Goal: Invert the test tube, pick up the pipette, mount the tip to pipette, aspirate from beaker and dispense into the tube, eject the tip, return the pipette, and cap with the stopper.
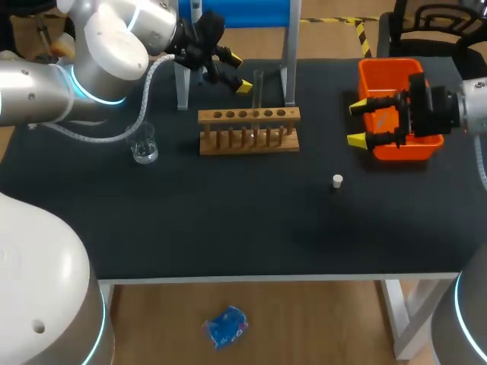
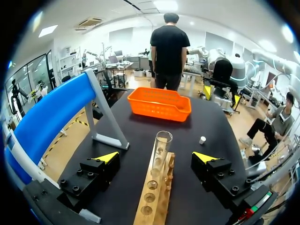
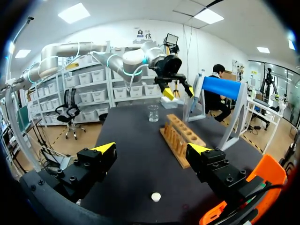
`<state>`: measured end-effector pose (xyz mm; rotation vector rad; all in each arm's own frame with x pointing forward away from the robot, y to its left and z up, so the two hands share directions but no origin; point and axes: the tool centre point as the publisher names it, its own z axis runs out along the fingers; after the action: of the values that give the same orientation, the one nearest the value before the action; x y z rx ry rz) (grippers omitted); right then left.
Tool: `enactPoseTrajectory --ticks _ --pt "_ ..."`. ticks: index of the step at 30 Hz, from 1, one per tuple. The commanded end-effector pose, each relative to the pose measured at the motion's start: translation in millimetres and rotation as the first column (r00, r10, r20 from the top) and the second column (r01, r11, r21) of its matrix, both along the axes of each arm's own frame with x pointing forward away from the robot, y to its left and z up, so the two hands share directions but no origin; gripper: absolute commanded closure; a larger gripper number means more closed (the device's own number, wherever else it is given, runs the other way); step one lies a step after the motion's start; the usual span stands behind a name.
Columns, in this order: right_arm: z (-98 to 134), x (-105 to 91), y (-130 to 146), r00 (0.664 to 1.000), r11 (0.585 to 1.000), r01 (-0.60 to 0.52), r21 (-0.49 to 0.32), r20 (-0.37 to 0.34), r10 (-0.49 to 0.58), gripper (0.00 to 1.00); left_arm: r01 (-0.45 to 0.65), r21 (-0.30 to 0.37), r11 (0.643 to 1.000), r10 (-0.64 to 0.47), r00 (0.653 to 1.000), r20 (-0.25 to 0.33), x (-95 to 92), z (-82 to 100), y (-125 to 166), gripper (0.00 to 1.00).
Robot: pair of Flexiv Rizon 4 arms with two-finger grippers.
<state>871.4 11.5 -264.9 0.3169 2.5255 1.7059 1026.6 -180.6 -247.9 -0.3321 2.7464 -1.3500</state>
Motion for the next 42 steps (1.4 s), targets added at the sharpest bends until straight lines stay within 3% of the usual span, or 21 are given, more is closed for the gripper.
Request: enactPoseTrajectory --ticks 1,12,16,28,34,36,38,39,42 --pt "-15 -9.4 -3 0.999 0.999 0.020 -0.045 -0.029 -0.022 0.00 0.002 0.003 1.000 -0.002 1.000 -0.003 0.6 0.6 0 0.00" --pt "-59 -33.6 -19 0.994 0.989 0.067 -0.129 -0.082 -0.078 0.00 0.002 0.003 1.000 -0.002 1.000 -0.003 0.6 0.6 0 0.00" --pt "-70 -35.8 -23 0.991 0.981 0.103 -0.167 -0.072 -0.116 0.00 0.002 0.003 1.000 -0.002 1.000 -0.003 0.6 0.6 0 0.00" --pt "-70 -35.8 -23 0.991 0.981 0.103 -0.167 -0.072 -0.116 0.00 0.002 0.003 1.000 -0.002 1.000 -0.003 0.6 0.6 0 0.00" --pt "-93 -32.4 -10 0.991 0.973 0.119 -0.197 -0.036 -0.129 0.00 0.002 0.003 1.000 -0.002 1.000 -0.003 0.6 0.6 0 0.00" --pt "-101 -32.8 -10 0.990 0.968 0.128 -0.217 -0.029 -0.137 0.07 0.002 0.003 1.000 -0.002 1.000 -0.003 0.6 0.6 0 0.00" --pt "-106 -33.0 -11 0.989 0.968 0.137 -0.208 -0.031 -0.147 0.03 0.002 0.003 1.000 -0.002 1.000 -0.003 0.6 0.6 0 0.00" --pt "-108 -33.1 -11 0.988 0.966 0.142 -0.216 -0.035 -0.153 0.06 0.002 0.003 1.000 -0.002 1.000 -0.003 0.6 0.6 0 0.00" --pt "-116 -33.5 -11 0.987 0.962 0.147 -0.228 -0.035 -0.159 0.33 0.002 0.003 1.000 -0.002 1.000 -0.003 0.6 0.6 0 0.00"
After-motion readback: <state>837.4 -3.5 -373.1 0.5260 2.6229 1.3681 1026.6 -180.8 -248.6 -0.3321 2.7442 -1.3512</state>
